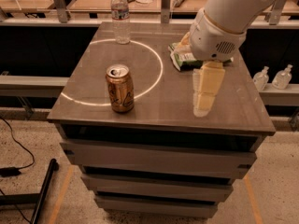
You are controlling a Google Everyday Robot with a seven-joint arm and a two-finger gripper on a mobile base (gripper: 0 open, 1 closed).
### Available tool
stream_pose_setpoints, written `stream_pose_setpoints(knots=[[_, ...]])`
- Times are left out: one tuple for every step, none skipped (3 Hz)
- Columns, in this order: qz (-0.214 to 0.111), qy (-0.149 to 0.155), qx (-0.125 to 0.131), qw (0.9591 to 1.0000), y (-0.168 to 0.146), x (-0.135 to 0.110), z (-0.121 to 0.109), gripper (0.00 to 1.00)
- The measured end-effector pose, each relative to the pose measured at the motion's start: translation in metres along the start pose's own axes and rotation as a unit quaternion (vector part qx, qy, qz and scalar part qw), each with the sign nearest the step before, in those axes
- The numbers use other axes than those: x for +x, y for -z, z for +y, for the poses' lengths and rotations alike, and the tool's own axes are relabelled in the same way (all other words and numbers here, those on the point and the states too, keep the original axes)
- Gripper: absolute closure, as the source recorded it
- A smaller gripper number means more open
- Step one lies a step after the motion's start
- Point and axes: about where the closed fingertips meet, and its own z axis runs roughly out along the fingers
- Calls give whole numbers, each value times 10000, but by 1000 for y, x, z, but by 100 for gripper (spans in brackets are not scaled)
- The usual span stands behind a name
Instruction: Pick orange can
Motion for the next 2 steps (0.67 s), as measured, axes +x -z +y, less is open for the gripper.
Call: stream_pose_setpoints(knots=[[-484,354,-388,9974,-23,-39,-12,0],[-713,591,-542,9942,-37,-64,-19,0]])
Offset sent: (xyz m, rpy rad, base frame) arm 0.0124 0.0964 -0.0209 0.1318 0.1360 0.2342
